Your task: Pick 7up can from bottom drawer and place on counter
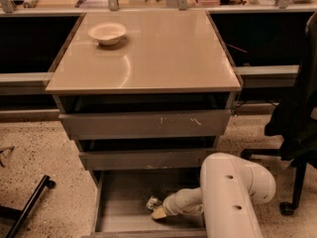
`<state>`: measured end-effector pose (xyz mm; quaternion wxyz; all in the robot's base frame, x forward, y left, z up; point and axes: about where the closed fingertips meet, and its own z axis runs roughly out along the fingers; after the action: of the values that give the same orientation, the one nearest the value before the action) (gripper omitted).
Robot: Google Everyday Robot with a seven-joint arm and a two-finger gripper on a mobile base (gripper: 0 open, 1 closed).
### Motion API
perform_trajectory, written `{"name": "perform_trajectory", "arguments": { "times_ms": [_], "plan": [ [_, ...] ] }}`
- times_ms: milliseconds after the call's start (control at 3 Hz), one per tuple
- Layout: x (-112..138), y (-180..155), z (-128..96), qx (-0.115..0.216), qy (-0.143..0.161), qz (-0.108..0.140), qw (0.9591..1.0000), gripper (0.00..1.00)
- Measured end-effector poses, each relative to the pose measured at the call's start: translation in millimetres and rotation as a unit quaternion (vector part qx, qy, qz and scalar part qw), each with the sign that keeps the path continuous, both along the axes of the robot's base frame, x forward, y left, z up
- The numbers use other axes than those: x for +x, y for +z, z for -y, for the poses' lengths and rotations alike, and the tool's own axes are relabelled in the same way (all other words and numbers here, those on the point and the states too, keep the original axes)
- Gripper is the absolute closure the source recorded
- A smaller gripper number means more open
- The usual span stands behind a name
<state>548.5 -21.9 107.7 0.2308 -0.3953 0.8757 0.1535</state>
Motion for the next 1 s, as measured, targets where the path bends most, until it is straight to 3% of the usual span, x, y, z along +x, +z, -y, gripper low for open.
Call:
{"name": "perform_trajectory", "arguments": {
  "times_ms": [667,1000],
  "plan": [
    [0.0,0.0,0.0,0.000,0.000,0.000,1.0000,0.68],
    [-2.1,30.1,6.5,0.025,-0.009,0.013,0.9996,0.91]
  ]
}}
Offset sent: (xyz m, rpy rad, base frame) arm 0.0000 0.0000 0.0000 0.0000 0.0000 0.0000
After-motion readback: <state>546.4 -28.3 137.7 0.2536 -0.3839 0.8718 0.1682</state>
